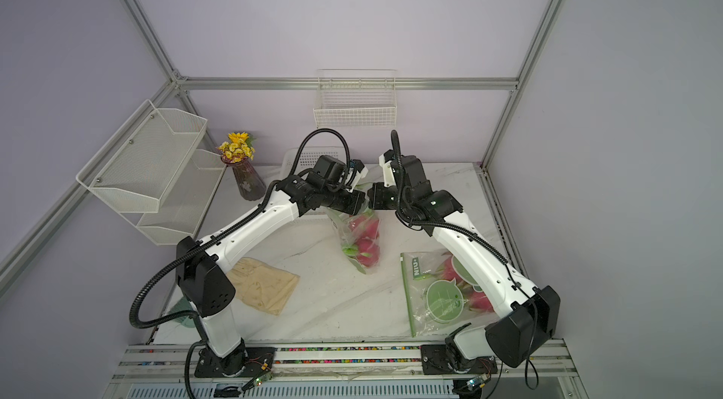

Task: Open the zip-top bag and take out the dragon fruit
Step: Pick up the dragon fruit from the zipper food storage bag.

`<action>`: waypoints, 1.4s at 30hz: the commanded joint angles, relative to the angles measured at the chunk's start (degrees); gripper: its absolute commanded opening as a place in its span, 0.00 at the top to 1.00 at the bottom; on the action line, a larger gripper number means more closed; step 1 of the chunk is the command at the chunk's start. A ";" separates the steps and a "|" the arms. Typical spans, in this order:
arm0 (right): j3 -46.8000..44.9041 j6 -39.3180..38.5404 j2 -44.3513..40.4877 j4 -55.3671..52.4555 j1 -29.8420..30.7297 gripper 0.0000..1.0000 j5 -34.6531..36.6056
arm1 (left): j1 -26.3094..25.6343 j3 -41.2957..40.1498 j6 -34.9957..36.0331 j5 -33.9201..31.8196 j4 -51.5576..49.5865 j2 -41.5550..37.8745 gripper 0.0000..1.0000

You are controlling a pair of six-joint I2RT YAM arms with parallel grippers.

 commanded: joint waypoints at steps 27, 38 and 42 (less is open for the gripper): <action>-0.51 1.32 -1.83 1.11 0.32 1.00 4.68 | -0.28 7.72 4.82 -6.43 -4.71 -10.82 1.00; -0.82 1.34 -1.83 1.28 0.32 1.00 4.53 | -0.24 12.87 6.21 -12.08 -6.82 -11.78 1.00; -0.66 1.38 -1.83 1.34 0.32 1.00 4.59 | -0.28 14.61 6.32 -10.91 -6.78 -12.13 1.00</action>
